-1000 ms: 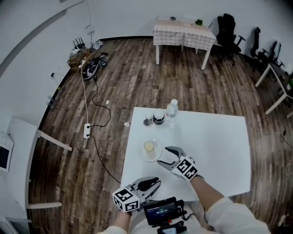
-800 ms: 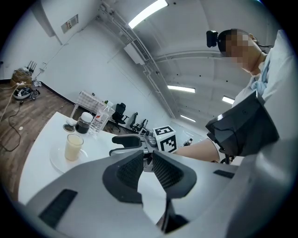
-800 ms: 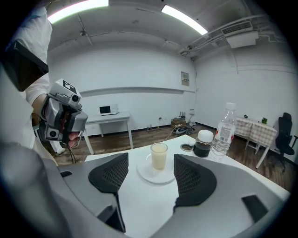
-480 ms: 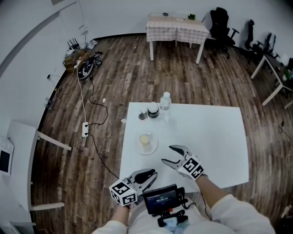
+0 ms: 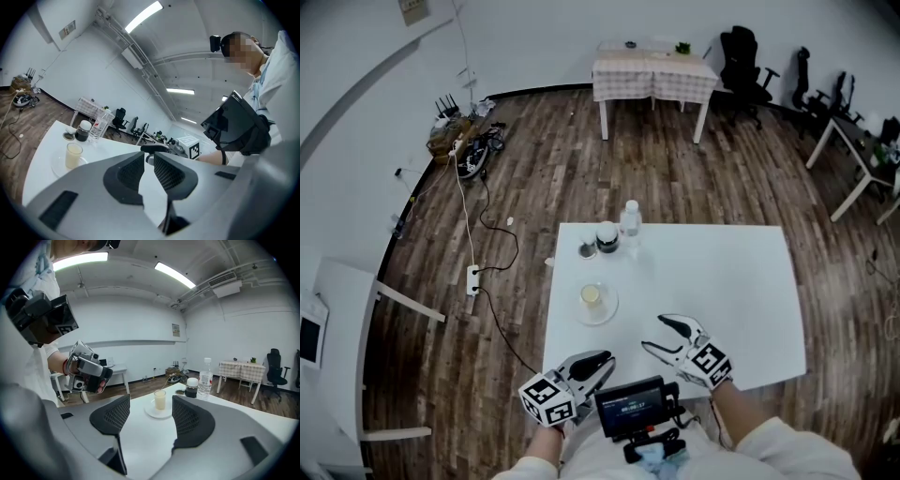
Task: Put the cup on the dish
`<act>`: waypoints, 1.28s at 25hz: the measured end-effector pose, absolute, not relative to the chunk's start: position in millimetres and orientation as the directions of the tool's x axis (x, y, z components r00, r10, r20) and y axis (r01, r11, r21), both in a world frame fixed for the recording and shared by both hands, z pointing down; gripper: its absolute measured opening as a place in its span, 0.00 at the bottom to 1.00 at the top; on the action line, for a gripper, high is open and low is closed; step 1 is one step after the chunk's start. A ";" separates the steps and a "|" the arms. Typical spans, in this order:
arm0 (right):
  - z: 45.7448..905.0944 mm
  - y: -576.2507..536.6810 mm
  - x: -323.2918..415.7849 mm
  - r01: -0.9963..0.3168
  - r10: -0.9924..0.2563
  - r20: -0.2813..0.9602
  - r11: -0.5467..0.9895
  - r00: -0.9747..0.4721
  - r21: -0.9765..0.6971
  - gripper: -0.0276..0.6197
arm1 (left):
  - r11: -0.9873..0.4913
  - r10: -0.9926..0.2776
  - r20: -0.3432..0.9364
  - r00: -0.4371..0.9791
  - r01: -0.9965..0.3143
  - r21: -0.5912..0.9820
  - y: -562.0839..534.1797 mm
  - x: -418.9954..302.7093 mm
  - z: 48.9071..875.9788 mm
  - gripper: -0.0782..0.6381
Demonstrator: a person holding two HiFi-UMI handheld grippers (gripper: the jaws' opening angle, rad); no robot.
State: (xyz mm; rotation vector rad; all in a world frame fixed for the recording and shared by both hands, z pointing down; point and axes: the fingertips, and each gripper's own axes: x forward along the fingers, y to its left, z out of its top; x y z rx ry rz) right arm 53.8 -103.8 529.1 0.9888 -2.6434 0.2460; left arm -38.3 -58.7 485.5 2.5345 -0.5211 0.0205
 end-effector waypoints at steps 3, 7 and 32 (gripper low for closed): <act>520.2 -90.2 62.8 -0.675 -0.628 0.324 0.737 -0.707 -0.044 0.46 | -0.777 -0.363 0.118 0.924 -0.370 0.509 -54.1 -40.0 481.5 0.18; 512.8 -74.0 74.0 -0.699 -0.658 0.299 0.714 -0.692 -0.045 0.36 | -0.781 -0.364 0.107 0.925 -0.366 0.507 -47.8 -41.3 481.3 0.18; 482.2 -39.1 83.3 -0.745 -0.713 0.268 0.667 -0.647 -0.024 0.09 | -0.808 -0.355 0.063 0.933 -0.340 0.481 -37.4 -42.0 469.1 0.18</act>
